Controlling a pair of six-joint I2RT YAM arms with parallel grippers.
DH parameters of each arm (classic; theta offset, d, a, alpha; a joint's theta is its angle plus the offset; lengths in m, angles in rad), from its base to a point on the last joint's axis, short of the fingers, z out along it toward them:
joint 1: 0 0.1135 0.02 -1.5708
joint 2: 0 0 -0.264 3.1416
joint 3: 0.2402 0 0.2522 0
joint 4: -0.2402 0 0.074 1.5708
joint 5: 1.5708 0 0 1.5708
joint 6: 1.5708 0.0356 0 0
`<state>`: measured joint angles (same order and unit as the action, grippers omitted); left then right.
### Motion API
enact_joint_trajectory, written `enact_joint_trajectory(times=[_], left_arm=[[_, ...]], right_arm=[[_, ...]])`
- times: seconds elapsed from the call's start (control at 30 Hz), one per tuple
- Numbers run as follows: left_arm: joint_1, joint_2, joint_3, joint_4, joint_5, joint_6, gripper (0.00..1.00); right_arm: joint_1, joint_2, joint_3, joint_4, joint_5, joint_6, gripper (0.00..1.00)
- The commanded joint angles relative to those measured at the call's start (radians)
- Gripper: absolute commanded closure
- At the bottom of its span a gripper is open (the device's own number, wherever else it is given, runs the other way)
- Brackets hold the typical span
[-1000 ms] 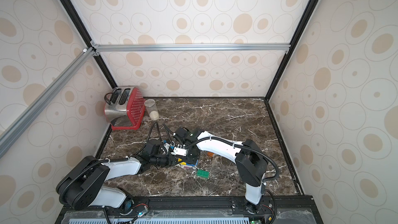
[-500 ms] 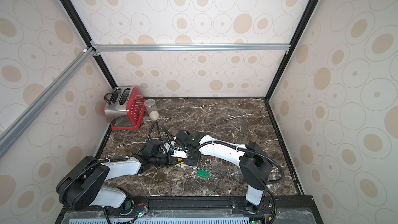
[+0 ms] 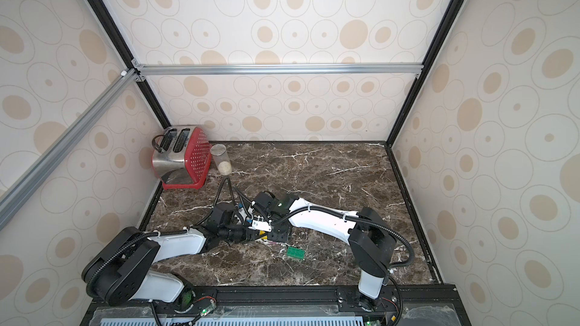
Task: Assemble a heart with lego
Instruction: Assemble the lego brick with the lego brick.
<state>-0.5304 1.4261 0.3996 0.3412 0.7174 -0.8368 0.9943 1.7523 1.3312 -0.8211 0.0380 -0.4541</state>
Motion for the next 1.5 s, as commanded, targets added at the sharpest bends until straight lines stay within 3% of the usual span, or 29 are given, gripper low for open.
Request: enact_joint_trajectory(times=[0.0, 0.2, 0.7, 1.0, 1.47], left_arm=[[-0.004, 0.023, -0.002, -0.102, -0.052, 0.034, 0.48], [-0.004, 0.024, 0.006, -0.11, -0.05, 0.037, 0.48], [-0.005, 0.028, -0.005, -0.092, -0.055, 0.03, 0.47], [-0.003, 0.024, -0.008, -0.102, -0.059, 0.034, 0.47], [-0.003, -0.067, 0.015, -0.188, -0.082, 0.044, 0.45]], right_arm=[[-0.023, 0.029, 0.005, -0.094, -0.048, -0.015, 0.8], [-0.036, 0.081, -0.004, -0.1, -0.116, -0.013, 0.8], [-0.001, 0.19, 0.023, -0.057, 0.049, 0.033, 0.8], [0.0, 0.098, -0.128, 0.121, 0.112, 0.058, 0.8], [-0.008, 0.04, -0.038, 0.012, 0.017, 0.014, 0.79]])
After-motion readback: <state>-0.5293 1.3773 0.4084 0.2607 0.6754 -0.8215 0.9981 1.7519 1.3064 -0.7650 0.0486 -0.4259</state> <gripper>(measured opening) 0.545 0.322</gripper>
